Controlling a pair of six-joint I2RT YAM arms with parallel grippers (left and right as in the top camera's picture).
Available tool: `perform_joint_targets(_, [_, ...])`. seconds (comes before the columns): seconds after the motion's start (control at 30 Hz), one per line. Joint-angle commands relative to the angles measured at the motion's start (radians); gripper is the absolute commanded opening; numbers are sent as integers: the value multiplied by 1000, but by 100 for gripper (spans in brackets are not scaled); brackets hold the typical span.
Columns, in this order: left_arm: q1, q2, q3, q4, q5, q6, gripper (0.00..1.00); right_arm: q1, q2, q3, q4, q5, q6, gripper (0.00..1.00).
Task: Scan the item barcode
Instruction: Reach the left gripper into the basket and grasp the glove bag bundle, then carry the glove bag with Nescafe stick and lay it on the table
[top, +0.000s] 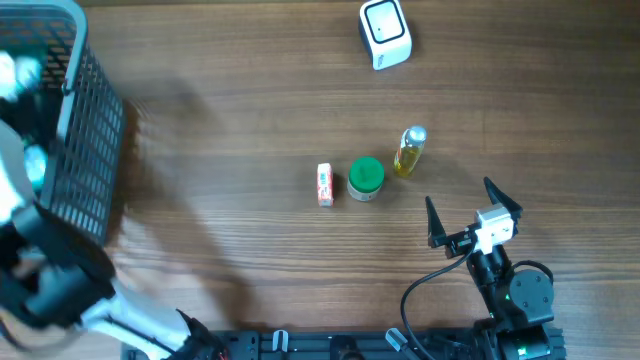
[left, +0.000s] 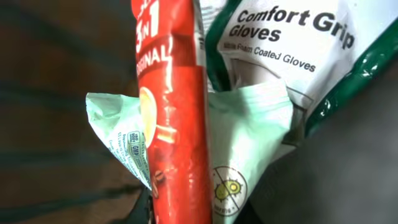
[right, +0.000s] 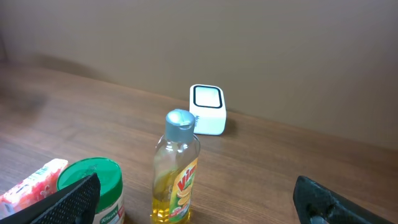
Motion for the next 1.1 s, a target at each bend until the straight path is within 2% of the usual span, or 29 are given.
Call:
perform_joint_targets(0.0, [-35, -290, 22, 99, -3, -55, 4, -1, -5, -1, 5, 2, 1, 100])
perform_joint_targets(0.1, [-79, -448, 22, 174, -2, -98, 4, -1, -5, -1, 5, 2, 2, 100])
perform_joint_targets(0.2, [-174, -589, 22, 126, 0, -283, 4, -1, -5, -1, 5, 2, 1, 99])
perform_joint_targets(0.37, [-459, -666, 21, -222, 2, -570, 4, -1, -5, -1, 5, 2, 1, 100])
perform_joint_targets(0.47, [-625, -617, 19, -414, 2, -754, 4, -1, -5, -1, 5, 2, 1, 100])
perform_joint_targets(0.57, [-763, -533, 18, -533, 2, -843, 4, -1, -5, -1, 5, 2, 1, 100])
perform_joint_targets(0.73, [-937, -364, -42, -584, 1, -867, 4, -1, -5, -1, 5, 2, 1, 100])
perform_joint_targets(0.9, [-1001, -246, -159, -539, -69, -919, 4, -1, -5, -1, 5, 2, 1, 99])
perform_joint_targets(1.07, [-1009, -174, -275, -440, -135, -968, 4, -1, -5, -1, 5, 2, 1, 100])
